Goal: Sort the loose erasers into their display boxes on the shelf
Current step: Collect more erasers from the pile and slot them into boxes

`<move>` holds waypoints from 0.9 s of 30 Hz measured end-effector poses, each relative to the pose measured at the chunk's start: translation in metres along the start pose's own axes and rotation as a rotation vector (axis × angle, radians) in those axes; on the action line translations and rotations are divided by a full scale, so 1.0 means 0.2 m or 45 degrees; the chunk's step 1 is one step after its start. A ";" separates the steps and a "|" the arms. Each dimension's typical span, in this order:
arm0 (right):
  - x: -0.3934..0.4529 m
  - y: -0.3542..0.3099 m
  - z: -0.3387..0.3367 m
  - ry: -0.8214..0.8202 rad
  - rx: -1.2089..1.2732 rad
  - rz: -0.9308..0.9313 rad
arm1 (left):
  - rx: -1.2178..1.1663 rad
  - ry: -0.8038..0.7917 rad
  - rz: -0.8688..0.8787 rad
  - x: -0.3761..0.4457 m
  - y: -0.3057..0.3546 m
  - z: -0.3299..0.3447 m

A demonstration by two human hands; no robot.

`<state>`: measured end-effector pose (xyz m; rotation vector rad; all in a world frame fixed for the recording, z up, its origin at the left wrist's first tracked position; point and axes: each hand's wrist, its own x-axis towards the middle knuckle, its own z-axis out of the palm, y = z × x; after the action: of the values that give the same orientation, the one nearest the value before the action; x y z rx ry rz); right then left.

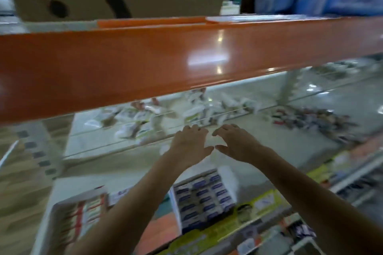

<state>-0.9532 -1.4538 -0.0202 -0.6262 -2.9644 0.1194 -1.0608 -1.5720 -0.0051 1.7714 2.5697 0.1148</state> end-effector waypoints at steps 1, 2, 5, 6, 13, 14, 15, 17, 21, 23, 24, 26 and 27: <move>-0.03 0.10 -0.01 -0.017 -0.012 0.062 | 0.005 -0.026 0.037 0.07 0.09 0.01; -0.08 0.22 -0.02 -0.024 -0.020 0.122 | 0.008 -0.051 0.083 0.15 0.19 0.02; -0.19 0.56 -0.02 -0.074 0.007 0.278 | 0.012 -0.135 0.212 0.35 0.48 0.06; -0.22 0.66 -0.02 -0.076 0.022 0.322 | 0.008 -0.150 0.243 0.41 0.57 0.07; -0.43 1.40 -0.03 -0.105 0.071 0.506 | -0.155 -0.153 0.325 0.88 1.16 0.21; -0.44 1.48 -0.04 -0.096 0.071 0.513 | -0.170 -0.149 0.336 0.94 1.22 0.23; -0.46 1.58 -0.06 -0.076 0.082 0.525 | -0.178 -0.146 0.343 1.01 1.30 0.24; -0.47 1.76 -0.10 -0.003 0.139 0.519 | -0.186 -0.125 0.338 1.15 1.44 0.26; -0.48 2.09 -0.15 0.060 0.263 0.511 | -0.203 -0.086 0.310 1.40 1.64 0.30; -0.49 2.24 -0.15 0.092 0.218 0.519 | -0.232 -0.071 0.310 1.51 1.73 0.31; -0.49 2.31 -0.15 0.082 0.203 0.552 | -0.251 -0.044 0.320 1.55 1.77 0.31; -0.49 2.43 -0.16 0.033 0.218 0.584 | -0.291 0.020 0.331 1.63 1.83 0.30; -0.48 2.49 -0.16 0.013 0.232 0.591 | -0.297 0.040 0.328 1.67 1.86 0.31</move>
<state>-0.6637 -1.0360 -0.0474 -1.2634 -2.6969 0.4146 -0.8302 -1.1247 -0.0309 2.0082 2.2236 0.4303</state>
